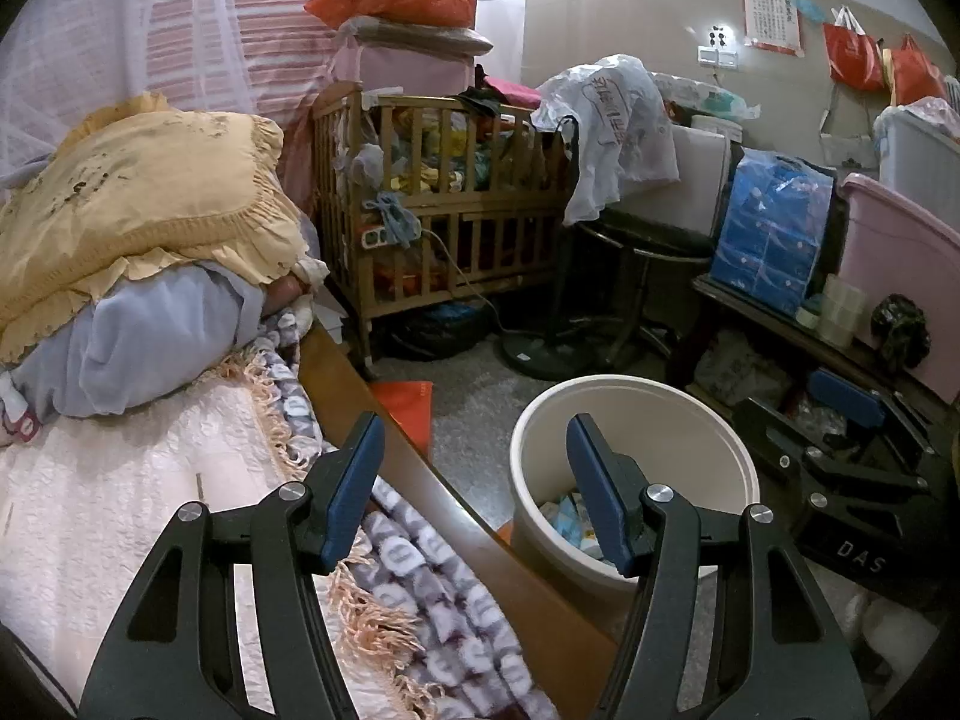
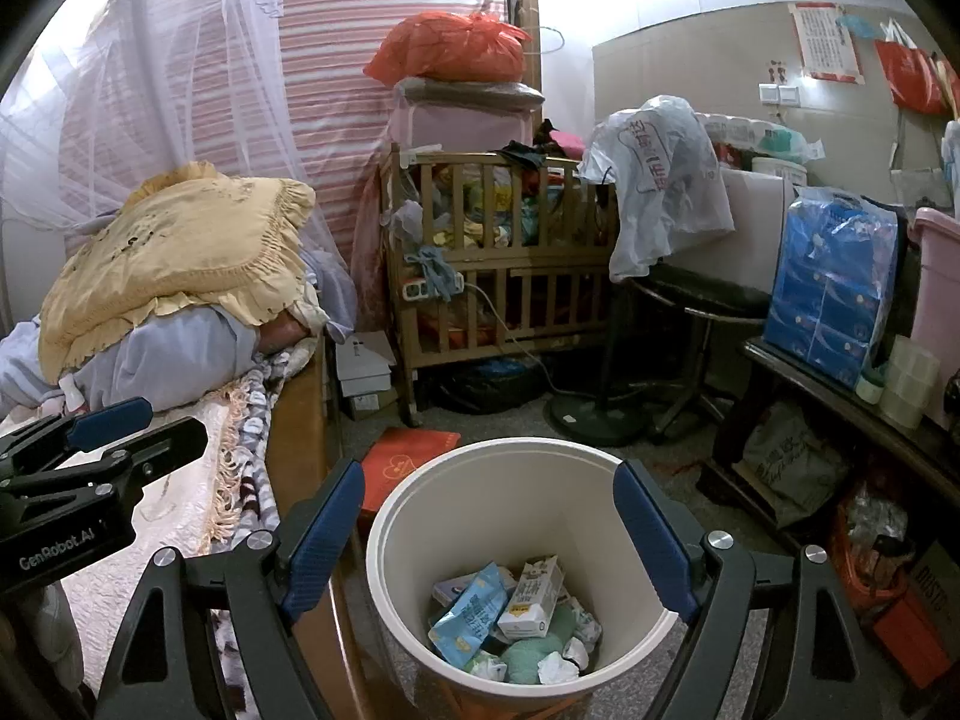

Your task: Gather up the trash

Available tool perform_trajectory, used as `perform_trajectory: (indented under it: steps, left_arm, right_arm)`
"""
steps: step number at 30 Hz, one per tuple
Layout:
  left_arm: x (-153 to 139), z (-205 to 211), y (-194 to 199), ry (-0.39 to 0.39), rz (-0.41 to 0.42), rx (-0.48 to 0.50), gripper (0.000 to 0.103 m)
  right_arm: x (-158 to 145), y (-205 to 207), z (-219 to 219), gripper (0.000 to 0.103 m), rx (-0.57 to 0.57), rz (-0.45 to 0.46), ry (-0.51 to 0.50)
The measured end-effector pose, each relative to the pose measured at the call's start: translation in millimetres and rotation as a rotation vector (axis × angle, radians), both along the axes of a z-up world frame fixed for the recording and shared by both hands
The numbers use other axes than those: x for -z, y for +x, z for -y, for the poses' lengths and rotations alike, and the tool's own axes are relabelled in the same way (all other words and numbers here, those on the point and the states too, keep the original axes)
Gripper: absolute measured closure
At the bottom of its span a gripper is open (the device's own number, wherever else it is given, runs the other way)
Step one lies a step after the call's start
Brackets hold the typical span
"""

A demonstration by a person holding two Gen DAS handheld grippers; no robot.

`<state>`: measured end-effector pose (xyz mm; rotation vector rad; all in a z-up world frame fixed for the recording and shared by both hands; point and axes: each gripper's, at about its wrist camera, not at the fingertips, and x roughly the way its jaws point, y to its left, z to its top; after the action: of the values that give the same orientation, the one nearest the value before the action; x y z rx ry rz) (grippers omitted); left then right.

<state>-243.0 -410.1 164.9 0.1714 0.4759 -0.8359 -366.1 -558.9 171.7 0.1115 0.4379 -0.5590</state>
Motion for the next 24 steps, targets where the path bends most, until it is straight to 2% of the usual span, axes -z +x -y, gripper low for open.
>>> perform_trajectory:
  steps: [24]
  left_arm:
    - [-1.0,1.5,-9.1,0.013,0.012,0.015,0.041]
  right_arm:
    - [-0.3,-0.5,-1.8,0.019,-0.003,-0.009,-0.001]
